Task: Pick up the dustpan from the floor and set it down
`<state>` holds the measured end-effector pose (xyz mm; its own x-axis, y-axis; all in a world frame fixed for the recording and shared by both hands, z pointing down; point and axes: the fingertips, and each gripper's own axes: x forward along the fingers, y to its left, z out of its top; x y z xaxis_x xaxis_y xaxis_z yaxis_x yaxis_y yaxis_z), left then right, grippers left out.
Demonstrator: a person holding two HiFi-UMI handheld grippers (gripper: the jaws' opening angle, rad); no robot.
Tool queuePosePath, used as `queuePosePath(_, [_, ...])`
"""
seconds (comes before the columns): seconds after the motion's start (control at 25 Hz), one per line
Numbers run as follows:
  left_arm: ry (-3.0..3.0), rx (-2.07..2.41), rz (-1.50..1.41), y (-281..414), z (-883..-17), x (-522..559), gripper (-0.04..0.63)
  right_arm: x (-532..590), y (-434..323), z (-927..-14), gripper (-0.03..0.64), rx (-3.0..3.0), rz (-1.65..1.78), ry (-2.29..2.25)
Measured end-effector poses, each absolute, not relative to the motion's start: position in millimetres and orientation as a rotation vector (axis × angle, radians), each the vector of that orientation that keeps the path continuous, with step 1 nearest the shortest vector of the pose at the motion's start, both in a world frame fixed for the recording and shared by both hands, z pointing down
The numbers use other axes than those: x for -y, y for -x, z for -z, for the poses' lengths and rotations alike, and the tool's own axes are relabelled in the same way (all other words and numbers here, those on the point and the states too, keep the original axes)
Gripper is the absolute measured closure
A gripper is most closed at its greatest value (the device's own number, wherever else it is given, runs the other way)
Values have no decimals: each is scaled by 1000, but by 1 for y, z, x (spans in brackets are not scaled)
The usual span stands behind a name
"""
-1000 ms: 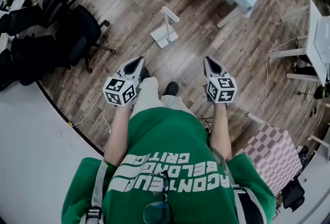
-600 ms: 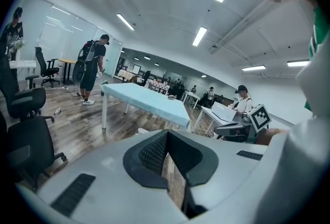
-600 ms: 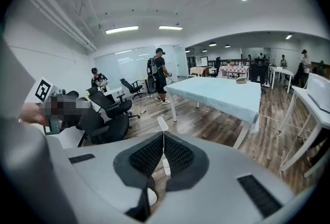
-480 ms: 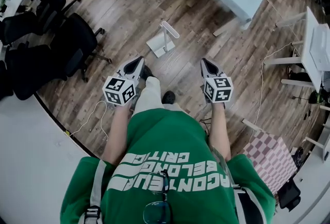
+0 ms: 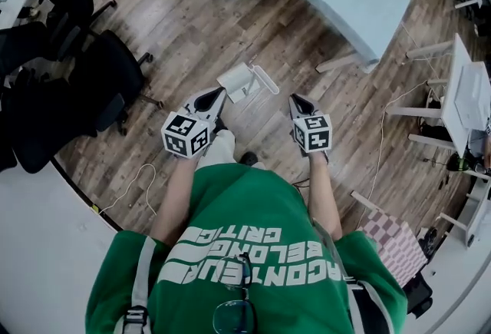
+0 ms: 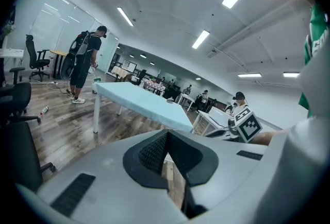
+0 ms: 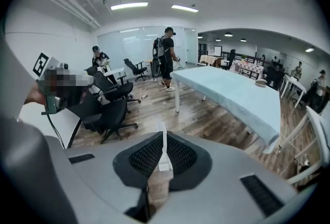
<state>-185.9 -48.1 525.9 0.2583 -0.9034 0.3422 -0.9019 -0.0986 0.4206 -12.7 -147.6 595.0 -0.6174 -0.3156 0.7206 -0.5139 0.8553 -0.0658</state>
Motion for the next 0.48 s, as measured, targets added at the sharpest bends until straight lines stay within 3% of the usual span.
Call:
queuePosePath(0.16, [-1983,1597,12,208,-532,62,603,161,55,-630,600,2174,-279,-500])
queuePosePath(0.28, [-1980,1580,15,227,-539,69,603,168,86,-663,465,2083,-274,-401])
queuePosePath(0.48, [-1954,1579,25,257,-549,68,603,174,119,-710,422,1943,-231,-291])
